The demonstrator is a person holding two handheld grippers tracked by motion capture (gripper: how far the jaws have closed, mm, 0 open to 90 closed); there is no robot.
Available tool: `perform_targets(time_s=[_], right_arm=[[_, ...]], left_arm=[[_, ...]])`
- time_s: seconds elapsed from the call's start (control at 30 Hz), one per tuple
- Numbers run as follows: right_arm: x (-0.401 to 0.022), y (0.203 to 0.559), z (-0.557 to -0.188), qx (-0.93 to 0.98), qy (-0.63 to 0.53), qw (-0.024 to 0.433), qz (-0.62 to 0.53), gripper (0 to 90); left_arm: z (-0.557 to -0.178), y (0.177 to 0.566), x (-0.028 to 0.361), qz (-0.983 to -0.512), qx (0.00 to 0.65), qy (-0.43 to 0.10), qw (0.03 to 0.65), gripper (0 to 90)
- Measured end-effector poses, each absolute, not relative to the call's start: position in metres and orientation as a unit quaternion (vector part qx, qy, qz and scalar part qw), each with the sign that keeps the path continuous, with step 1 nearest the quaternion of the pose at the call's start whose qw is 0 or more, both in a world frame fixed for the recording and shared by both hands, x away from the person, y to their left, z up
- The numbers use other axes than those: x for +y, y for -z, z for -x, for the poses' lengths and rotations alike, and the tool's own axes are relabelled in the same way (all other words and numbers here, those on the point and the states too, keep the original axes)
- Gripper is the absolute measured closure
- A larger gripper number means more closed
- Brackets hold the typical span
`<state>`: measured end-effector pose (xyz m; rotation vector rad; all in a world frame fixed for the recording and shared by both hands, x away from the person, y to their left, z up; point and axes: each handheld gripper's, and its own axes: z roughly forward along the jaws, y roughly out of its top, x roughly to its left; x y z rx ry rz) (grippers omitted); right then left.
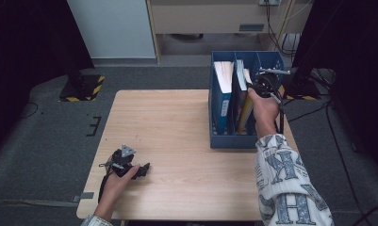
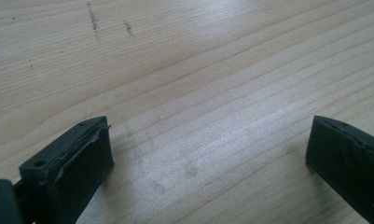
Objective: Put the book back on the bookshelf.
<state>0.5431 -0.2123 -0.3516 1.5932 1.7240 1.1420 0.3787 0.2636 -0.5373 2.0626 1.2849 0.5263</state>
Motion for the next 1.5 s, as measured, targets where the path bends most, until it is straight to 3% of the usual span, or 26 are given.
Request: perform_targets(time_s=[0.5, 1.5], right_arm=[[-0.214, 0.348, -0.557, 0.625, -0.426, 0.301, -0.581, 75.8], [-0.21, 0.359, -0.565, 0.615, -0.432, 0.301, -0.587, 75.0]], left_arm=[[-0.379, 0.537, 0.264, -0.786, 0.488, -0.201, 0.321, 0.0], [-0.379, 0.537, 0.264, -0.787, 0.487, -0.201, 0.321, 0.0]])
